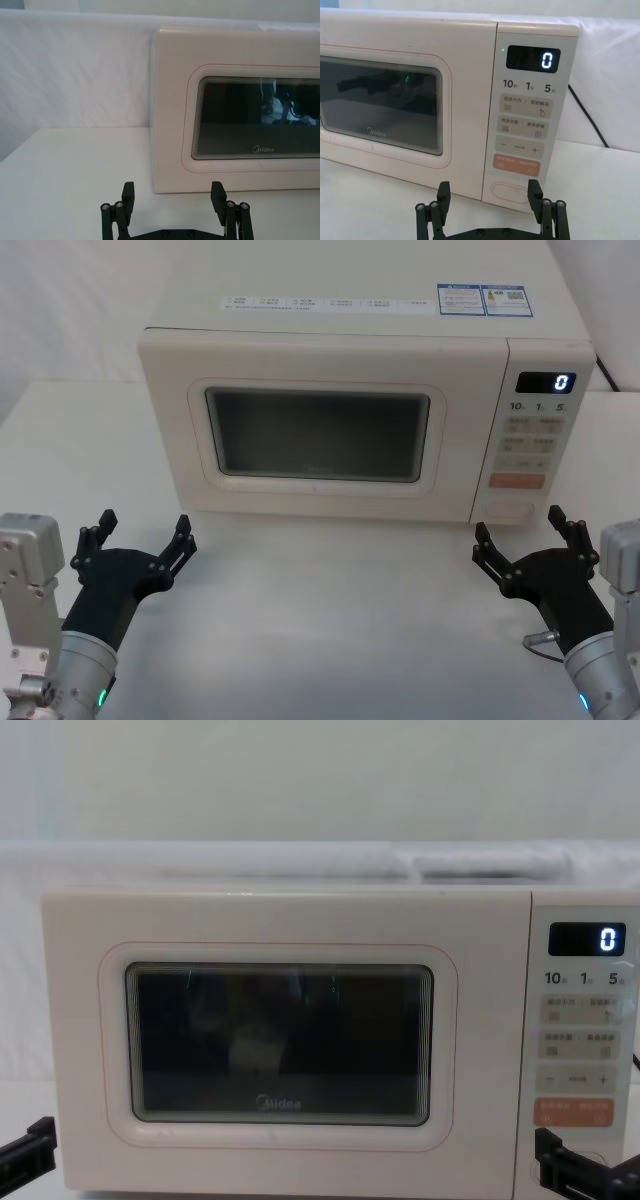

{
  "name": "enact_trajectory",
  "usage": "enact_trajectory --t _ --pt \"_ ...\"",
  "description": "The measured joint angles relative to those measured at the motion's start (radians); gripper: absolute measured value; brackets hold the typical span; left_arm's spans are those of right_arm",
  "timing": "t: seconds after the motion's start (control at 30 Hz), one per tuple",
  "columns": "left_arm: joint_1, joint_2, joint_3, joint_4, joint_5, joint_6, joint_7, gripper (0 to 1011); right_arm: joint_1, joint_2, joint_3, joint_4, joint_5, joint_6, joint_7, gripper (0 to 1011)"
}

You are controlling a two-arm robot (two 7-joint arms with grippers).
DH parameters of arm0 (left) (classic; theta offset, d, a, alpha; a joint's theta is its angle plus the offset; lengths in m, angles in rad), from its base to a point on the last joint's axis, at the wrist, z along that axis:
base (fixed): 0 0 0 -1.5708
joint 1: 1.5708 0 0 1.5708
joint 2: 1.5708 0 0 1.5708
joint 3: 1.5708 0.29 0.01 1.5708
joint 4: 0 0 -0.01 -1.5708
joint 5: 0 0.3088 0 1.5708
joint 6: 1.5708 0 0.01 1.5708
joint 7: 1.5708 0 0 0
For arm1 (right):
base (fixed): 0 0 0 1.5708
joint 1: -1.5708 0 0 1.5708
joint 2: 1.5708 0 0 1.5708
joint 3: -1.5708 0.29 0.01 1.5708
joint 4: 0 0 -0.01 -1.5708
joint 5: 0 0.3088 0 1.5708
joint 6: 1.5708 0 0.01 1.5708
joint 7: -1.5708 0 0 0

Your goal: Press the button to open the microwave door with one hand; close the microwave door with the other hand.

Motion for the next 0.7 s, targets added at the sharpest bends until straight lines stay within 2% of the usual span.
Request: enact_trajectory --t 0.7 --pt "0.0 0.0 0.0 0.0 0.0 0.0 0.0 1001 0.0 0.0 0.0 0.0 0.0 0.0 0.0 996"
